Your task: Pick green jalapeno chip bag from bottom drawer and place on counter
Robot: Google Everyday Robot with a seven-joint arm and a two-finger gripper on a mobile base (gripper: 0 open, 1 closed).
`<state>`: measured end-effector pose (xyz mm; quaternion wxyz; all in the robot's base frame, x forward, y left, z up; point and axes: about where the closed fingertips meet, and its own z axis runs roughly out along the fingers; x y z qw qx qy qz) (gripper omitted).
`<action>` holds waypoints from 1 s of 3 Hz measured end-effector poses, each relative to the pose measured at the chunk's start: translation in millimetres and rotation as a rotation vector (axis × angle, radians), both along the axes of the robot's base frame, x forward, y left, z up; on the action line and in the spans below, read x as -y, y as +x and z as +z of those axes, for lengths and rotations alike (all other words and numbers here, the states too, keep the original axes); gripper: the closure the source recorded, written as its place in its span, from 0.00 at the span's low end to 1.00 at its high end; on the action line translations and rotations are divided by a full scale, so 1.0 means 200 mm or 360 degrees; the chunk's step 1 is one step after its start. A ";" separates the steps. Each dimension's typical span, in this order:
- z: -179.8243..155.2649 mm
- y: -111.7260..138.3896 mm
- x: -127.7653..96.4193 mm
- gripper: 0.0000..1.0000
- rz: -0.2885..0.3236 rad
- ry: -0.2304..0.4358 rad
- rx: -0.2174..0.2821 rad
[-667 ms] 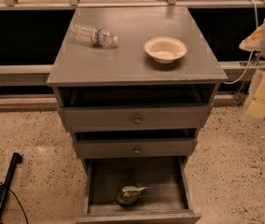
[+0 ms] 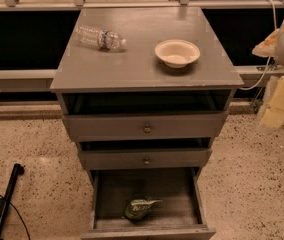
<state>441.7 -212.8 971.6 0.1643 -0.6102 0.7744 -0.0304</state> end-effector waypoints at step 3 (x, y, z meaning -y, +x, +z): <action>-0.50 -0.14 -0.13 0.00 0.0276 0.0371 0.0168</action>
Offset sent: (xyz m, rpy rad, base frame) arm 0.0004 0.0428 -0.1389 0.3518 -0.3835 0.3184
